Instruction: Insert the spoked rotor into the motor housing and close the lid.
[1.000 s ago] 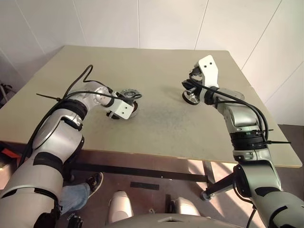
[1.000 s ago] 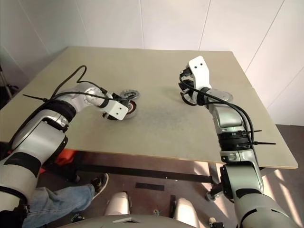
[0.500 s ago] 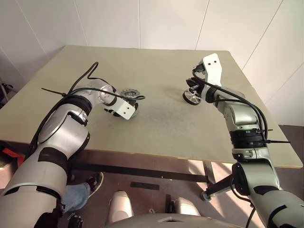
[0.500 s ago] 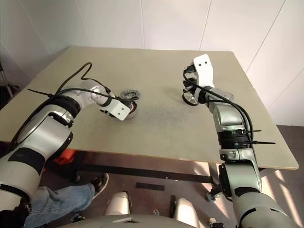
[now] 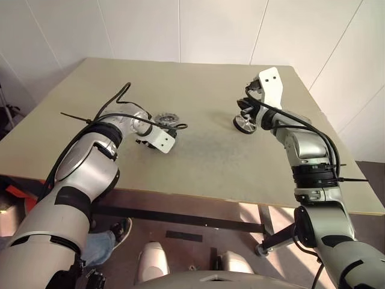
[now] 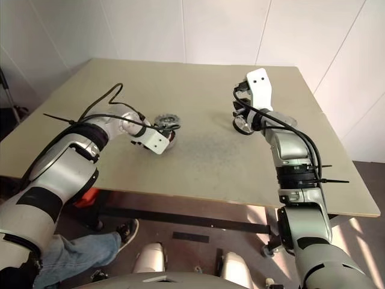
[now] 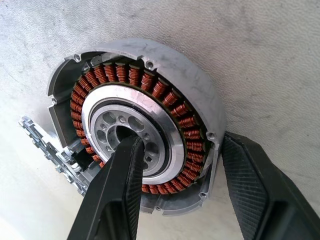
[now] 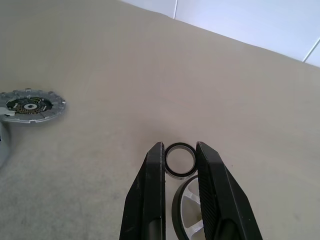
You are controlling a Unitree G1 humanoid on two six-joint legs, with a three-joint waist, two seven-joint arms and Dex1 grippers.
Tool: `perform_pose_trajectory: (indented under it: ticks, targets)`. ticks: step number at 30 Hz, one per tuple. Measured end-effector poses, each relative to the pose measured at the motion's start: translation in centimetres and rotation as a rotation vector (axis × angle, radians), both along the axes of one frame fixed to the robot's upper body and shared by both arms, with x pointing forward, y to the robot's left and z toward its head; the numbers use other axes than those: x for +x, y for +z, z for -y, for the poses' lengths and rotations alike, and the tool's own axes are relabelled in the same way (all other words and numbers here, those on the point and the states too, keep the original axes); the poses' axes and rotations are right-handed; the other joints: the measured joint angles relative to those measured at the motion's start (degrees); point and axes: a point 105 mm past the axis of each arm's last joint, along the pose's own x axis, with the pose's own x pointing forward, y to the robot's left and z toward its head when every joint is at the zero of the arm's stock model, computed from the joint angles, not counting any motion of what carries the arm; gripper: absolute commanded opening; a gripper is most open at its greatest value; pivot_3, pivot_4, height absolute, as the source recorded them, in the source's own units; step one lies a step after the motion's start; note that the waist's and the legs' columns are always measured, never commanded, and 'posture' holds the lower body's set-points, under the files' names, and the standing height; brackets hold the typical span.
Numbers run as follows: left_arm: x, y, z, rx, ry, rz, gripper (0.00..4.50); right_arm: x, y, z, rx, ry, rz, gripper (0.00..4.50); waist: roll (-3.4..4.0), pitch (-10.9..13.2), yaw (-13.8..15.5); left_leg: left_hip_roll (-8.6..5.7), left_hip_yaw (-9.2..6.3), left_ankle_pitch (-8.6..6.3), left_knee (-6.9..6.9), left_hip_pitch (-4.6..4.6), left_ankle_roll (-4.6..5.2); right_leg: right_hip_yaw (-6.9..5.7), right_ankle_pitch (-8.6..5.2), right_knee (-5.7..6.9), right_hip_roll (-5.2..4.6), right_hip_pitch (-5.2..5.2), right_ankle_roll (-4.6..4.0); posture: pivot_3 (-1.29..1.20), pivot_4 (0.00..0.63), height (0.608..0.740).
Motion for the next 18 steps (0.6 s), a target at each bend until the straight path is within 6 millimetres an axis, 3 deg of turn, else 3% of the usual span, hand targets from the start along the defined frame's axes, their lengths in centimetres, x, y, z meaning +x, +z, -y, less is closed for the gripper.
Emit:
perform_pose_trajectory:
  ticks: [11,18]
  targets:
    - [0.7,-0.5,1.1,-0.022,0.021,0.064,1.98,0.0,0.3,0.7,0.009,-0.028,0.011,0.58,-0.01,0.01,0.24,-0.05,0.01,0.05,-0.05,0.44,-0.08,0.02,0.04,0.0,-0.09,0.52,0.06,0.0,0.0,0.74]
    - [1.2,-0.1,4.1,-0.1,0.007,0.124,1.98,-0.2,0.6,0.8,0.003,-0.032,0.025,0.58,-0.04,0.03,0.64,-0.27,0.01,0.11,0.01,-0.06,-0.07,-0.05,0.08,-0.12,-0.36,0.36,0.11,0.0,0.0,0.74]
